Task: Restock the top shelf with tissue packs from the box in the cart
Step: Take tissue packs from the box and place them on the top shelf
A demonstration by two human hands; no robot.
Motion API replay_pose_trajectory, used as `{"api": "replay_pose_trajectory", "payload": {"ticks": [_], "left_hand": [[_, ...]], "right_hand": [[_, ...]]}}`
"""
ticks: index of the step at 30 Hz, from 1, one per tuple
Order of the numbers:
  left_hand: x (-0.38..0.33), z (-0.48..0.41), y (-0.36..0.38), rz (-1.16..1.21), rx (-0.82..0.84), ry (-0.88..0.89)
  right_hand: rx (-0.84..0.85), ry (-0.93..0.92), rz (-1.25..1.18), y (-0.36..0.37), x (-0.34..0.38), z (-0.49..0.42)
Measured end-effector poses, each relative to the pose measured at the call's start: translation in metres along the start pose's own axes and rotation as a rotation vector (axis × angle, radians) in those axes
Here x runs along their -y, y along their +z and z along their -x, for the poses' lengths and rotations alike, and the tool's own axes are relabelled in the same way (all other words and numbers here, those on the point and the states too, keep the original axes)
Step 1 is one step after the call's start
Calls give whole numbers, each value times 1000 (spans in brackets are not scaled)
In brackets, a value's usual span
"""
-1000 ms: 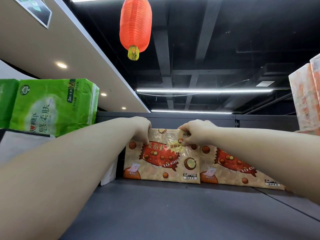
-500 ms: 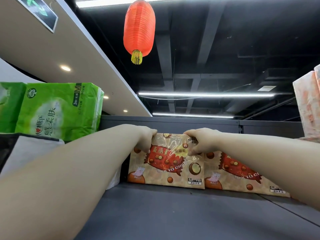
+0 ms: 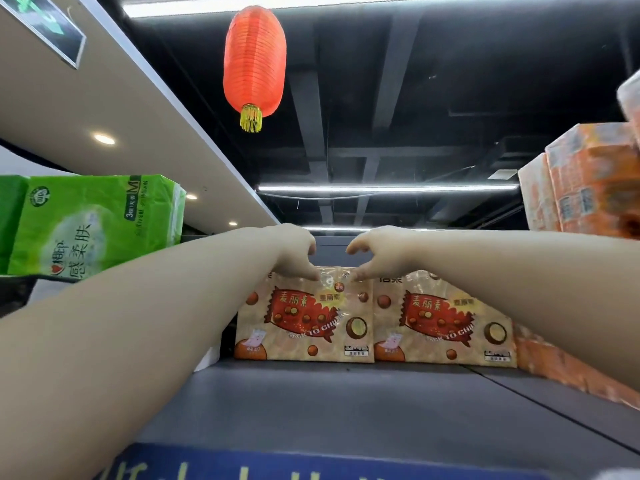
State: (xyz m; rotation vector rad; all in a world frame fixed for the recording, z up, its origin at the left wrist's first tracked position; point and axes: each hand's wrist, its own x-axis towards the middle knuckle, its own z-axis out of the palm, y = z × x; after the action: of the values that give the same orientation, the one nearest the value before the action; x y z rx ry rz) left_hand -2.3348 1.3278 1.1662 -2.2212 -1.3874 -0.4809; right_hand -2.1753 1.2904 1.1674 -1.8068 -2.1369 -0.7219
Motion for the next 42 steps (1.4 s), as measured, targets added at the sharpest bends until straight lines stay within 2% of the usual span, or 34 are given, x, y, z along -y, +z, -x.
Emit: {"api": "replay_pose_trajectory", "payload": {"ticks": [8,22,30,36,42], "left_hand": [[-22,55,-20,-15,3,-31],[-65,178,-56,-20,-89,-166],[-94,245,-77,69,-61,-77],[-94,320,-82,41,17,8],[-115,395,-76,137,55,136]], "right_hand": [[17,-46,-16,-23,9,63],[-41,-107,-159,-47,16,167],[-7,11,-134,-83,38,259],[82,130,-96,-90,81,340],[193,232,-52,-99,124,422]]}}
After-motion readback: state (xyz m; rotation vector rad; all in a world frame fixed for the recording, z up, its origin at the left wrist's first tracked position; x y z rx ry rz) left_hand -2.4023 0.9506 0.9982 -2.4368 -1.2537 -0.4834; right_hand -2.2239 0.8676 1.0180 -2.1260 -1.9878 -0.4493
